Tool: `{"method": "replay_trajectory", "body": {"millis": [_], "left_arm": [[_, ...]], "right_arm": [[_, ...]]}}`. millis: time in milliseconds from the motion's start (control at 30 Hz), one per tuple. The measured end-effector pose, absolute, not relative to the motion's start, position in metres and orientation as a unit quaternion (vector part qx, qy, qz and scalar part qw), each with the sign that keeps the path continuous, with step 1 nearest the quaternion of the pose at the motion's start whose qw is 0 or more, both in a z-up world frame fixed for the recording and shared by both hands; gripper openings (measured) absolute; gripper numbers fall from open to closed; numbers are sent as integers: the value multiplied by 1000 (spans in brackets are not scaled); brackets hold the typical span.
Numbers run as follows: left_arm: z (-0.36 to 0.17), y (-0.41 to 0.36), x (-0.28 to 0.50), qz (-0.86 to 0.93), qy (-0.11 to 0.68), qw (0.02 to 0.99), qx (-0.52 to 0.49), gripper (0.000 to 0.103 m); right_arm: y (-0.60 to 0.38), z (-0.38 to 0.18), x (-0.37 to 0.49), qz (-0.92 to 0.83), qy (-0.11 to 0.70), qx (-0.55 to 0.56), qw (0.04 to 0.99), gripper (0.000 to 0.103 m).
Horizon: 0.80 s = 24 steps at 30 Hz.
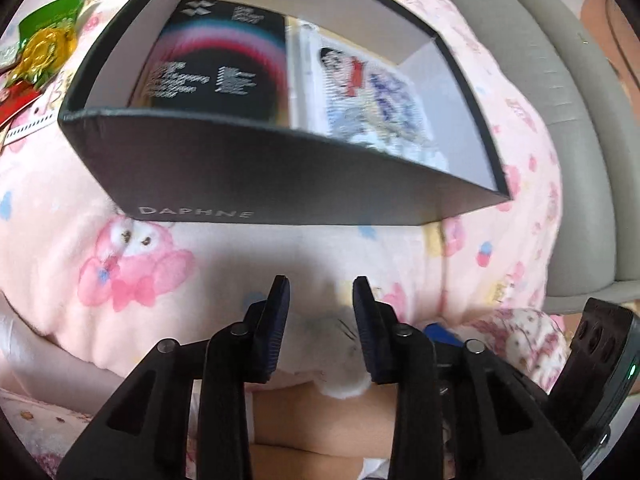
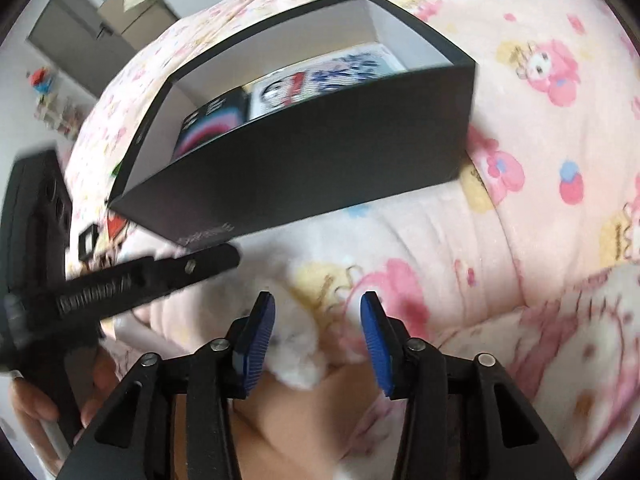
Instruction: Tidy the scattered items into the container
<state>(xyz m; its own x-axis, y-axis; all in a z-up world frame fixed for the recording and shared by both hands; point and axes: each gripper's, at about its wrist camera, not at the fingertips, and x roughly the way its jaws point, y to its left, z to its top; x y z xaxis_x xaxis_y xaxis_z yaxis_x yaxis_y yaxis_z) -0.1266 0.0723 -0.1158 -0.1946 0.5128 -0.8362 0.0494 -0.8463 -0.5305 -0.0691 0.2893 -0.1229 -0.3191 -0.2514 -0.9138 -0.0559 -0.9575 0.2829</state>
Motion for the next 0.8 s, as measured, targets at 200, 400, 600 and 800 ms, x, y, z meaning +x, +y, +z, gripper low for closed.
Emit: {"method": "replay_trajectory", "body": {"millis": [200, 400, 600, 800], "left_arm": [[-122, 77, -132, 736, -212, 162, -622, 40], [-126, 58, -131, 739, -258, 141, -606, 40], [-125, 55, -133, 753, -247, 120, -598, 43], [-136, 62, -136, 733, -256, 126, -617, 43]], "right_arm": [[259, -149, -88, -771, -58, 630, 79, 47], [257, -183, -115, -750, -93, 648, 97, 48], [271, -157, -132, -800, -107, 580, 109, 37], [298, -160, -119, -795, -143, 583, 87, 39]]}}
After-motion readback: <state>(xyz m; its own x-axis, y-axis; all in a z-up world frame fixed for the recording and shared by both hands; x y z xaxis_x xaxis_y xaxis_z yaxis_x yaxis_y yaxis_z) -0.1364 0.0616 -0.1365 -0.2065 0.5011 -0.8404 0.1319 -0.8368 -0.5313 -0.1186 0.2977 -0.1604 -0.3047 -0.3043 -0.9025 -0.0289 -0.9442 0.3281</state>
